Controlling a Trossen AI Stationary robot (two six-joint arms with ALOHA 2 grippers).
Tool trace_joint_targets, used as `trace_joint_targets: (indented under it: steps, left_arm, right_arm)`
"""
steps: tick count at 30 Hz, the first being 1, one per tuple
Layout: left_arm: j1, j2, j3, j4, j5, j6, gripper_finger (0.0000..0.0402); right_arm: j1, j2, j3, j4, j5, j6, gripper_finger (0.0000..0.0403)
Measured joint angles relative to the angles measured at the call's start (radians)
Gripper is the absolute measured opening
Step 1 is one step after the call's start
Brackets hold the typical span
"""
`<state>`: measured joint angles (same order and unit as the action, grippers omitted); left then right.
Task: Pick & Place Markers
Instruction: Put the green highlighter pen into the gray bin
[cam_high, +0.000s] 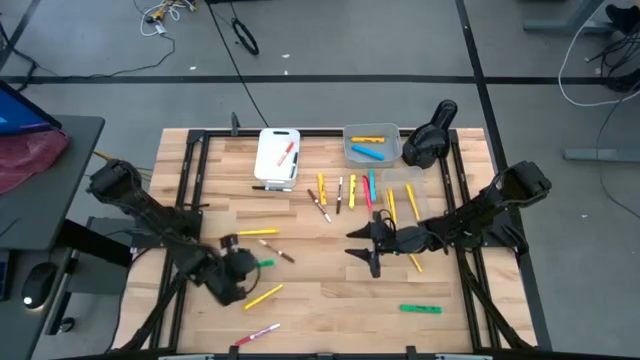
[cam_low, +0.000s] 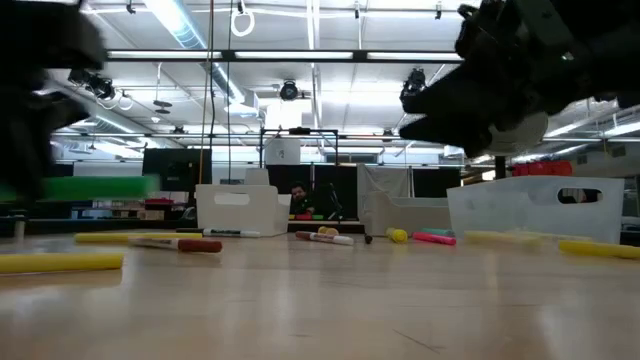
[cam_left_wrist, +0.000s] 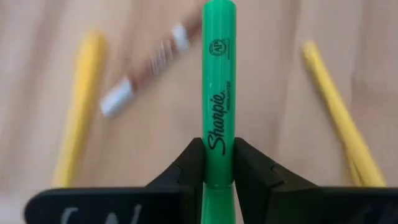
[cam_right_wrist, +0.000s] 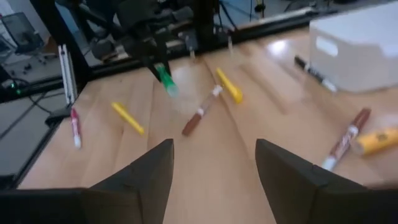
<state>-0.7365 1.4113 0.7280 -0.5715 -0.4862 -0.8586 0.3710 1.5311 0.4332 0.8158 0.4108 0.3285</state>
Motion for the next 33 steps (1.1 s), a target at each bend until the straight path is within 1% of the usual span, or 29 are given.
trace_joint_targets:
  steps: [2,5,9,12,16,19,23,29,33]
  left_arm:
    - [0.06,-0.004,0.007,0.08,-0.047,0.097,0.0064]
    - [0.157,-0.002,-0.009,0.229,-0.061,0.244,0.0064]
    - [0.272,-0.003,-0.052,0.551,-0.06,0.457,0.0064]
    - [0.337,-0.003,-0.088,0.769,-0.026,0.586,0.0064]
    - [0.397,-0.003,-0.117,0.955,0.041,0.681,0.0064]
    - [0.417,-0.003,-0.117,1.035,0.067,0.717,0.0064]
    - [0.419,-0.003,-0.117,1.109,0.074,0.74,0.0064]
    - [0.419,-0.004,-0.117,1.165,0.073,0.741,0.0064]
    - [0.419,-0.004,-0.117,1.177,0.08,0.741,0.0064]
  right_arm:
    - [-0.011,0.0,0.017,0.003,0.0,-0.021,0.0229]
    - [-0.018,0.001,0.035,0.002,-0.001,-0.044,0.0229]
    - [-0.019,0.001,0.038,-0.004,0.001,-0.053,0.0229]
    - [-0.019,0.001,0.037,-0.009,0.016,-0.072,0.0229]
    - [-0.023,0.002,0.037,0.039,0.019,-0.112,0.0229]
    - [-0.027,0.002,0.037,0.106,0.019,-0.143,0.0229]
    - [-0.03,0.002,0.037,0.206,0.019,-0.191,0.0229]
    - [-0.03,0.002,0.037,0.325,0.015,-0.234,0.0229]
    - [-0.029,0.002,0.039,0.377,-0.02,-0.242,0.0229]
